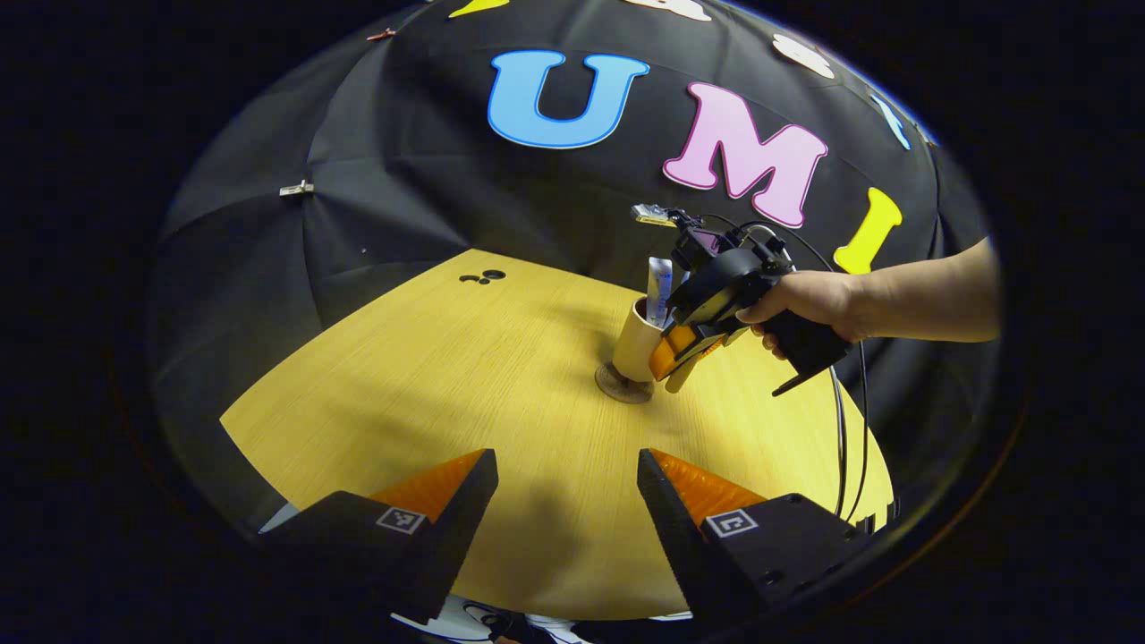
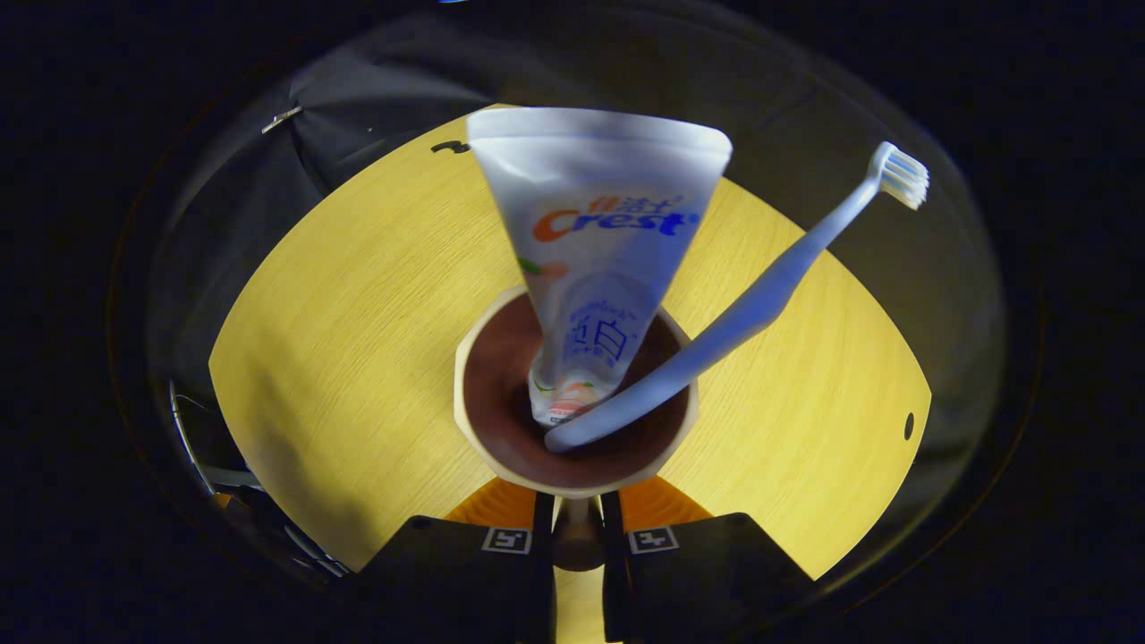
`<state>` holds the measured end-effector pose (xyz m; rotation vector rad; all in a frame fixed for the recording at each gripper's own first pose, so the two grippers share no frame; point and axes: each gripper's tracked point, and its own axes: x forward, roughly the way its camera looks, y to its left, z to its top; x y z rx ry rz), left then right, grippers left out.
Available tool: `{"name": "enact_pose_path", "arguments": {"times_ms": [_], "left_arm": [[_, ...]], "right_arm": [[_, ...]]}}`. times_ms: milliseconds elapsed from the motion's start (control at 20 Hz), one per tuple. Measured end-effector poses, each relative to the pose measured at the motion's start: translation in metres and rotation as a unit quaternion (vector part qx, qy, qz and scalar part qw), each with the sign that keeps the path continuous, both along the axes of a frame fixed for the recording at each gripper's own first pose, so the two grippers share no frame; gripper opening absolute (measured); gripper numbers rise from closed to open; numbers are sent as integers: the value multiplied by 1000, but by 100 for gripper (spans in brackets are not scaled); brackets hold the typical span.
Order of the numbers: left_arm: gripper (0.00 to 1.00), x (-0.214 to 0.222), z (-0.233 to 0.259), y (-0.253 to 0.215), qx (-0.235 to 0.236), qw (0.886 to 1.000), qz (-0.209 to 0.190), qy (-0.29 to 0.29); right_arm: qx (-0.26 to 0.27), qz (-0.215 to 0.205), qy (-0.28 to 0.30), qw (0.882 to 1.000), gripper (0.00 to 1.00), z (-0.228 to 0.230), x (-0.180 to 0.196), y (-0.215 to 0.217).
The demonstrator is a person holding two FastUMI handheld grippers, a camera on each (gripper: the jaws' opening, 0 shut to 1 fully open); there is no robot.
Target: Put the toothbrush and toothpaste on the desktop into the cup, then pick up the cup and place it on the coaster on the desktop.
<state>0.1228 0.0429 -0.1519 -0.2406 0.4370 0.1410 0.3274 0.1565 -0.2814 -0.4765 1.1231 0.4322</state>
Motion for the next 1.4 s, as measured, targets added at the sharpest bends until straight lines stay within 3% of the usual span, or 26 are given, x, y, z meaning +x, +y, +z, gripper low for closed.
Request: {"name": "enact_pose_path", "arguments": {"times_ms": [500,750,800,850,900,1100,1200,1250,1400], "left_arm": [[98,-16,-6,4,16,1000,-1,4],[98,-17,-8,-1,19,1000,-7,3],[98,-18,-7,-3,21,1000,-10,4],[98,-18,-8,-5,22,1000,-12,3],[98,-17,-7,-6,22,1000,-14,3],[98,-14,3,-15,25,999,-23,-5],[98,-10,10,-19,29,999,-28,-11],[98,-7,15,-22,31,999,-29,-17],[98,0,31,-32,27,999,-28,-35]], "right_arm": [[-12,-15,6,1000,25,-13,-2,4],[9,-21,9,1000,34,-8,-6,4],[23,-26,12,999,47,-4,-9,7],[35,-30,15,999,51,0,-12,8],[47,-31,16,998,66,4,-17,10],[92,-31,12,995,97,27,-33,13],[116,-29,-5,993,94,48,-42,10],[126,-27,-21,992,99,61,-45,5],[155,-26,-76,985,99,104,-53,-11]]}}
